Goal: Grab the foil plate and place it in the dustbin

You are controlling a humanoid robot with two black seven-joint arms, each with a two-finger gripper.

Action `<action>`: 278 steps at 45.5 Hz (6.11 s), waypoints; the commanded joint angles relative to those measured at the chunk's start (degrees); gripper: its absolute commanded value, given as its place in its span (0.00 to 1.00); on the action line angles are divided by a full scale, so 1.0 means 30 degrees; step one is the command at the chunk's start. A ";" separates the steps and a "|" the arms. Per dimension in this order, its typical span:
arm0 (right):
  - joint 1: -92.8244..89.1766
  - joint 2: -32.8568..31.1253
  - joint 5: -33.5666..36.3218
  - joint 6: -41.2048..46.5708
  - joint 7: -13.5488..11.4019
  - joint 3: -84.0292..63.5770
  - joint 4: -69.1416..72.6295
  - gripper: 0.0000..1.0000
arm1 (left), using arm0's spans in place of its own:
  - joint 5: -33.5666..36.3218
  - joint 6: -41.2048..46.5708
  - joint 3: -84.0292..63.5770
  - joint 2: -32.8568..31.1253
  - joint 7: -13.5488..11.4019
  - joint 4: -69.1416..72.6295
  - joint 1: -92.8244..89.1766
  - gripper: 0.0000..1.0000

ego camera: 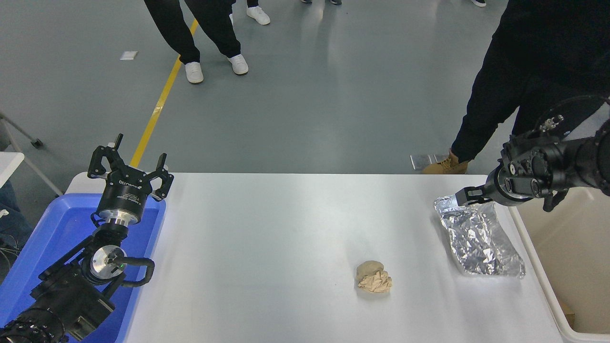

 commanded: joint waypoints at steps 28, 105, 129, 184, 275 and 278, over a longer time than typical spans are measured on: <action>-0.7959 -0.1394 -0.0116 -0.6050 0.0121 0.2163 -0.5052 0.95 | 0.0003 0.0001 -0.0002 0.0006 0.0001 -0.0022 0.0000 0.98; -0.5473 -0.2799 -0.0057 -0.6521 0.1351 0.3452 -0.2712 0.00 | 0.0003 0.0001 -0.0002 -0.0023 0.0001 0.0008 0.0000 0.98; 0.5102 -0.5788 -0.0086 -0.0078 0.1849 0.3276 0.2769 0.00 | 0.0003 0.0001 -0.0002 -0.0023 0.0001 -0.0021 0.0000 0.98; 1.1582 -0.6961 -0.0232 0.5052 0.1849 0.3247 0.3826 0.00 | 0.0003 0.0001 -0.0002 -0.0023 0.0001 -0.0021 0.0000 0.98; -1.4287 -0.6755 0.5861 -0.2184 -0.1930 1.2095 -1.3196 0.00 | 0.0003 0.0001 -0.0002 -0.0023 0.0001 0.0008 0.0000 0.98; -1.4346 -0.6755 0.5861 -0.2301 -0.1930 1.2124 -1.3197 0.00 | 0.0003 0.0001 -0.0002 -0.0023 0.0001 -0.0022 0.0000 0.98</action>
